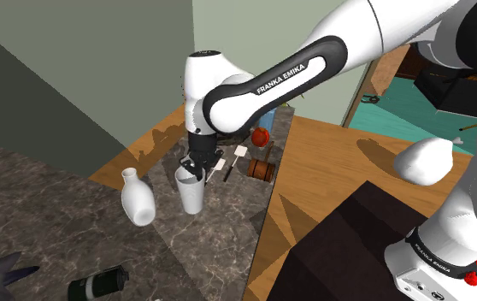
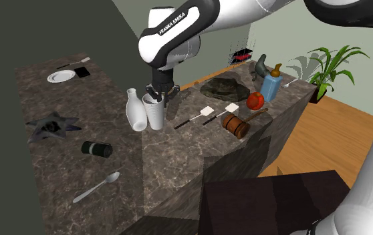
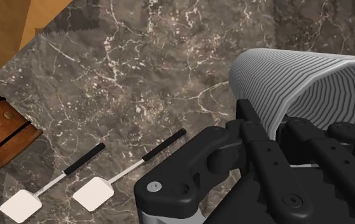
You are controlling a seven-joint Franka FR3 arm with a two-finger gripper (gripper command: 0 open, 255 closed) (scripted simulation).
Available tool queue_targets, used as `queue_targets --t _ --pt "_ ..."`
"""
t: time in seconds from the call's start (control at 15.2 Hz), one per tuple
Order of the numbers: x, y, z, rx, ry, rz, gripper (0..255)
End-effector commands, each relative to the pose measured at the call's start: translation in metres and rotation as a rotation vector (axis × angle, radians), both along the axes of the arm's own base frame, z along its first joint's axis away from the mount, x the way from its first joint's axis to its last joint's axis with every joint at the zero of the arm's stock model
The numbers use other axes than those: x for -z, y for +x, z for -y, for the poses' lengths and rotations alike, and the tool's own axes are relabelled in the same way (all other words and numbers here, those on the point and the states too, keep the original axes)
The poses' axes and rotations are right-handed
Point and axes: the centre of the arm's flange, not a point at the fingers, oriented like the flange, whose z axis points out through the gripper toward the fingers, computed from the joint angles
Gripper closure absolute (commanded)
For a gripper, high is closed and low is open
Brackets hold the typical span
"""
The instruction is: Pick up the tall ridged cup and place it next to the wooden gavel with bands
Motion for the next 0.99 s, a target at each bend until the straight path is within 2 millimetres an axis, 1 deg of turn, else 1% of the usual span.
queue_targets --t 0.0,0.4,0.92 --pt "-0.011 0.000 -0.001 0.000 0.000 0.000 255" --pt "-0.040 0.000 -0.001 0.000 0.000 0.000 255" --pt "-0.041 0.053 0.091 0.000 0.000 0.000 255"
